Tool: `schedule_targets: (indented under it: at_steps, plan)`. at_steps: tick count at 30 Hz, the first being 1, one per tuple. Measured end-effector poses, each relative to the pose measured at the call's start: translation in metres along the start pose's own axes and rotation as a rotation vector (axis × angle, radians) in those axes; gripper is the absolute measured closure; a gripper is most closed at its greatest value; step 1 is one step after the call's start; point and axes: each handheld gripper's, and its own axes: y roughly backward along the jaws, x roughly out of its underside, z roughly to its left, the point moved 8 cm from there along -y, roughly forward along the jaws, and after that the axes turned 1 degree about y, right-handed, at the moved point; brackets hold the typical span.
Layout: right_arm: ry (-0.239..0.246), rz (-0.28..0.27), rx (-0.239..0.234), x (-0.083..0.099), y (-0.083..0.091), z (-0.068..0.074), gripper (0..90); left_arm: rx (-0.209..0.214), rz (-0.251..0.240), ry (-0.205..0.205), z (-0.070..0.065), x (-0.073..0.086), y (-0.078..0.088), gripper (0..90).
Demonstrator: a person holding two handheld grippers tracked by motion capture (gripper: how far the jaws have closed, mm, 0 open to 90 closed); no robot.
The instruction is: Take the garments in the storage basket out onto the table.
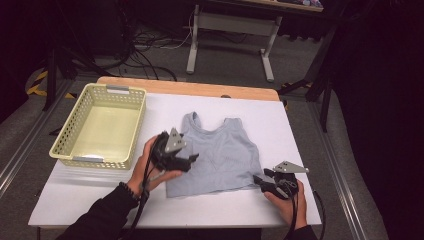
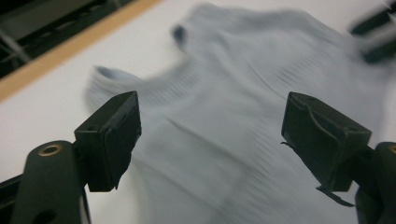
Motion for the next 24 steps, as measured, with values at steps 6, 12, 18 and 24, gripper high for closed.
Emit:
schedule_targets:
  at_steps: [6,12,18,24]
  plan:
    - [-0.001,-0.008,0.003,0.001,0.005,0.006,77.1,0.121,0.121,-0.084,-0.051,0.049,0.003,18.2]
    - [0.002,-0.027,0.006,0.002,0.010,0.007,86.5,0.158,0.183,-0.070,-0.055,0.073,-0.002,26.3]
    - [0.032,-0.110,0.014,-0.007,0.039,0.020,86.9,0.156,0.185,-0.018,-0.045,0.074,-0.002,45.0]
    - [0.096,-0.147,0.017,-0.009,0.068,0.047,87.0,0.140,0.191,-0.024,-0.040,0.073,-0.002,60.6]
